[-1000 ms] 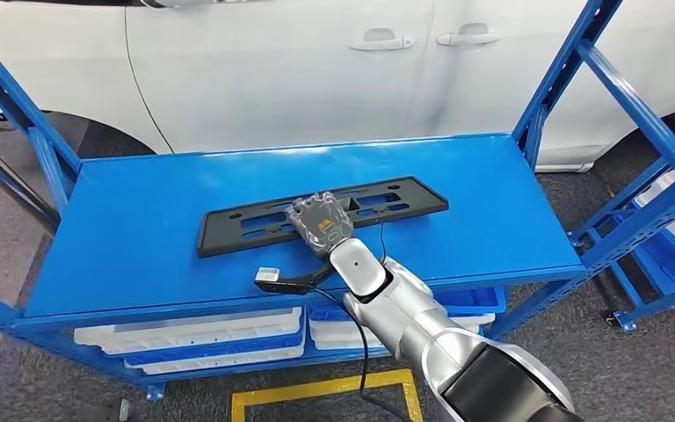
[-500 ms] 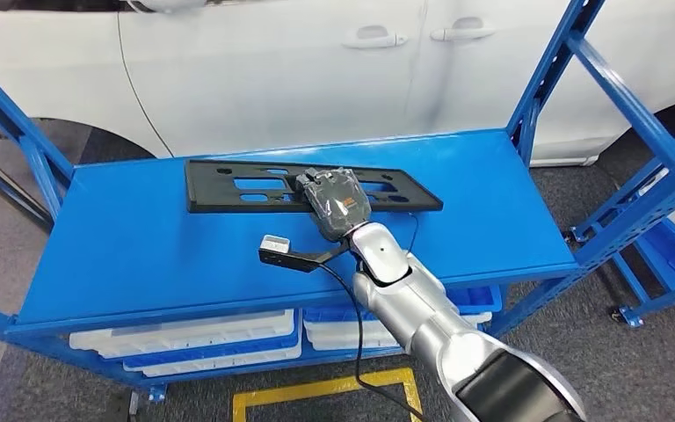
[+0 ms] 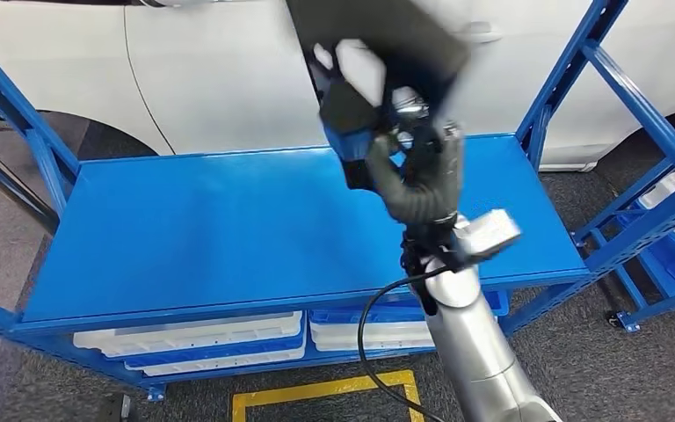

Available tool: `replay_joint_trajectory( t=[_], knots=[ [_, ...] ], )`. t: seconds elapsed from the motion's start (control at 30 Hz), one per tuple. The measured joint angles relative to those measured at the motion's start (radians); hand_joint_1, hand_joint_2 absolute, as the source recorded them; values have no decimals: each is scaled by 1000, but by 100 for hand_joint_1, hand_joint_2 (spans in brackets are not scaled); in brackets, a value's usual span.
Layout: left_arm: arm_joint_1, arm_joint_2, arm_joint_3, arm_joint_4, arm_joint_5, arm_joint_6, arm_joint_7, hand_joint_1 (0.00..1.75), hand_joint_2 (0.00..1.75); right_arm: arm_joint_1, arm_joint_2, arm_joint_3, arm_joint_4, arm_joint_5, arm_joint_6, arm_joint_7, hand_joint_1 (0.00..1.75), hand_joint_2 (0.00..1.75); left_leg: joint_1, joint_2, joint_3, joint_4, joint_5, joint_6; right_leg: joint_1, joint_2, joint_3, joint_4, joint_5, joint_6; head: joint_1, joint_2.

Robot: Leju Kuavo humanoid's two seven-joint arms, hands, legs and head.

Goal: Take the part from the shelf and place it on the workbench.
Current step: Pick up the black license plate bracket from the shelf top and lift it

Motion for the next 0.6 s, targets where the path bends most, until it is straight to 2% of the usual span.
replay_joint_trajectory(
  t=[0.07,0.1,0.13,0.17,0.2,0.27,0.3,0.33,0.37,0.47,0.53,0.6],
  knots=[
    [2,3,0,0,7,-1,-4,0,0,36,-5,-17,-101,-143,91,-6,161,175,0,1,0,-1,0,6,-4,-1,-60,130,-65,8,0,0],
    [4,5,0,0,10,-2,-8,0,0,58,-8,-22,-144,-194,138,-4,161,175,-1,1,0,0,-1,6,-6,-1,-89,191,-86,11,0,0],
    [6,7,1,0,14,-4,-13,0,0,80,-10,-24,-181,-233,183,-3,161,175,-1,1,1,0,-2,7,-8,-1,-105,222,-89,13,0,0],
    [8,8,1,0,18,-7,-21,0,0,101,-11,-25,-213,-261,230,-2,161,175,-1,1,2,0,-2,6,-10,-1,-101,212,-72,13,0,0],
    [11,8,1,0,21,-12,-31,0,0,120,-13,-22,-239,-277,272,-3,161,175,-1,1,4,0,-4,5,-12,-2,-78,164,-40,12,0,0],
    [15,8,1,0,26,-20,-50,0,0,151,-16,-5,-282,-279,338,-7,161,175,-3,0,7,1,-7,-1,-12,-2,-7,22,21,5,0,0],
    [16,9,1,0,28,-22,-56,0,0,165,-18,9,-297,-270,358,-8,161,175,-4,0,8,1,-8,-5,-10,-2,17,-27,36,1,0,0],
    [18,10,1,0,30,-23,-60,0,0,178,-20,25,-309,-262,373,-9,161,175,-5,0,8,2,-10,-11,-7,-1,29,-54,41,-4,0,0],
    [20,11,1,0,32,-25,-62,0,0,189,-22,42,-319,-256,383,-9,161,175,-6,0,8,1,-10,-17,-4,0,31,-59,37,-9,0,0],
    [24,16,1,0,35,-25,-62,0,0,208,-29,87,-340,-253,400,-8,161,175,-3,1,11,4,-17,-35,-6,-1,35,-67,44,-29,0,0],
    [26,17,1,0,35,-23,-62,0,0,209,-31,98,-345,-254,403,-7,161,175,-1,2,9,12,-26,-39,-9,-2,38,-73,47,-35,0,0],
    [26,17,1,0,35,-23,-62,0,0,209,-31,99,-345,-254,403,-7,161,175,-1,2,8,14,-28,-39,-9,-2,39,-73,48,-36,0,0]
  ],
)
